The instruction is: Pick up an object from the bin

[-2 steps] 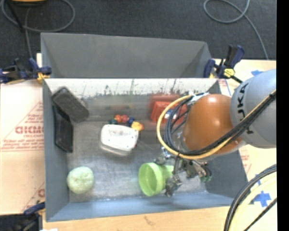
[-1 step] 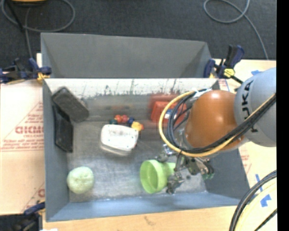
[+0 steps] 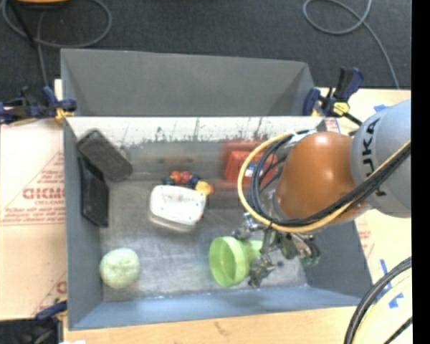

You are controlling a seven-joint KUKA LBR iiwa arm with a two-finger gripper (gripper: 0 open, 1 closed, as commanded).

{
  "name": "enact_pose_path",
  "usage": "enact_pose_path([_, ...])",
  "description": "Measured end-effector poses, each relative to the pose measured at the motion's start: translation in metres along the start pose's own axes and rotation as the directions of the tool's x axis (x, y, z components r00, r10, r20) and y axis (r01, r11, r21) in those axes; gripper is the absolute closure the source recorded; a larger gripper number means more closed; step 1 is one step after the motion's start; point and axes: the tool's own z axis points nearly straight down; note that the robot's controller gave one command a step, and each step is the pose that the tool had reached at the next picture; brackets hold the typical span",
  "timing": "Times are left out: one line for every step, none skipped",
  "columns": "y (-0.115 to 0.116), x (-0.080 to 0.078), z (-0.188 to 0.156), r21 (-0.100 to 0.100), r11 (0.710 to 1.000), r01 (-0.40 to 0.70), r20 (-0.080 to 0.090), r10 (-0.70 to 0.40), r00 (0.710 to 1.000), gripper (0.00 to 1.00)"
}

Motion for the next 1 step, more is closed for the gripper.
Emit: enact_pose_path([0.0,0.0006,-0.0029,0.0,1.0,0.0,-0.002,0.0,1.0,1.0])
